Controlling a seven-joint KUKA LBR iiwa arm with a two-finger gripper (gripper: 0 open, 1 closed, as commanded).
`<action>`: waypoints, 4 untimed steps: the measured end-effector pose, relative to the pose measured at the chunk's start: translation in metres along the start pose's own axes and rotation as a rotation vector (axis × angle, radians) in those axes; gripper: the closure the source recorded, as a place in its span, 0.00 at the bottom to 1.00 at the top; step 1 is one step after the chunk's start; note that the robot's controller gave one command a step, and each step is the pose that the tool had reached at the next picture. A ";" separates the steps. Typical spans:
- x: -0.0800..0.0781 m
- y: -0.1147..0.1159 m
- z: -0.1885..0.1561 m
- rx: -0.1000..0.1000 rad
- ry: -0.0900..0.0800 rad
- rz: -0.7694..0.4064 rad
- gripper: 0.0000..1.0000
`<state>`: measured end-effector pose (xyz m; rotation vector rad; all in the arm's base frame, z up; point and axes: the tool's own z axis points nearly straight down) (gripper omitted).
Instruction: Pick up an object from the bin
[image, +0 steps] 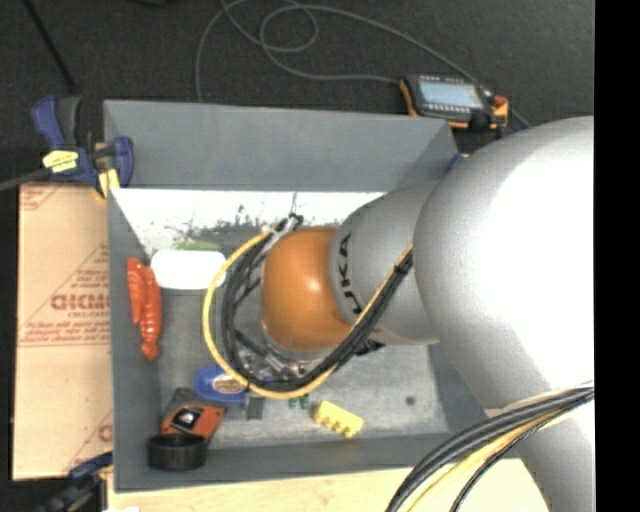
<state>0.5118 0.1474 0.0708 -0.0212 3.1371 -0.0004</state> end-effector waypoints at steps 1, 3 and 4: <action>0.000 0.000 0.000 0.000 0.000 0.000 1.00; 0.003 -0.001 -0.027 0.001 0.009 0.000 1.00; 0.001 0.000 -0.046 -0.001 0.005 0.000 1.00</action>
Offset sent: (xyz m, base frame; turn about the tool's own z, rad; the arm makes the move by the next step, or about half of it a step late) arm 0.0001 0.0000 0.0765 0.0000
